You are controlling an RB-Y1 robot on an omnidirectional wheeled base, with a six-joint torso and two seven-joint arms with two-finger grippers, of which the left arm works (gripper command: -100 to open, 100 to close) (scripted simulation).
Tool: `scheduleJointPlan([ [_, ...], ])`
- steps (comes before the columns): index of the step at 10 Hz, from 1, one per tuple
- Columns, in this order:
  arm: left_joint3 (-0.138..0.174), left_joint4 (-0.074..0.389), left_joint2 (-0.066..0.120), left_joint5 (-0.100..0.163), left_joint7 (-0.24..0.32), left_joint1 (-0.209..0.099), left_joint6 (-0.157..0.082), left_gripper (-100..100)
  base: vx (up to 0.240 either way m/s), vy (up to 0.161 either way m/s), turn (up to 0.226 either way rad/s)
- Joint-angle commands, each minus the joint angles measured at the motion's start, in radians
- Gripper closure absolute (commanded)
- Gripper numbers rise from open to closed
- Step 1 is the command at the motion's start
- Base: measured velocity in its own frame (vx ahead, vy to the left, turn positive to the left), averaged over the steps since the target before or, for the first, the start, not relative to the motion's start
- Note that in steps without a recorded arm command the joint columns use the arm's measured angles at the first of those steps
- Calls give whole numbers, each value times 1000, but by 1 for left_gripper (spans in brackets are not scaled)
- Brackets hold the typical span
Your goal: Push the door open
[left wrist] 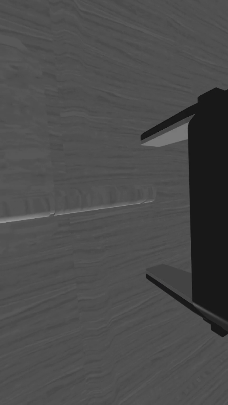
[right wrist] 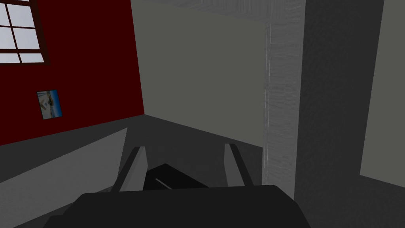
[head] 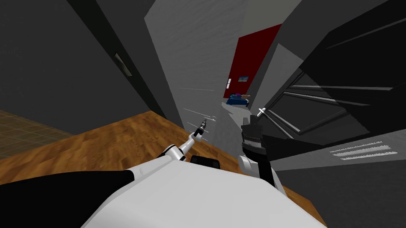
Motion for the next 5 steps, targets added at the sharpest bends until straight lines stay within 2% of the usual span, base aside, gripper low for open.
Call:
scheduleJointPlan([
  [1,4,-9,3,0,-2,4,8,-100,220,-77,-21],
  [3,9,-6,-16,0,-1,2,9,-100,173,-91,-22],
  [5,13,-3,-48,0,-1,0,9,-100,165,-68,-17],
])
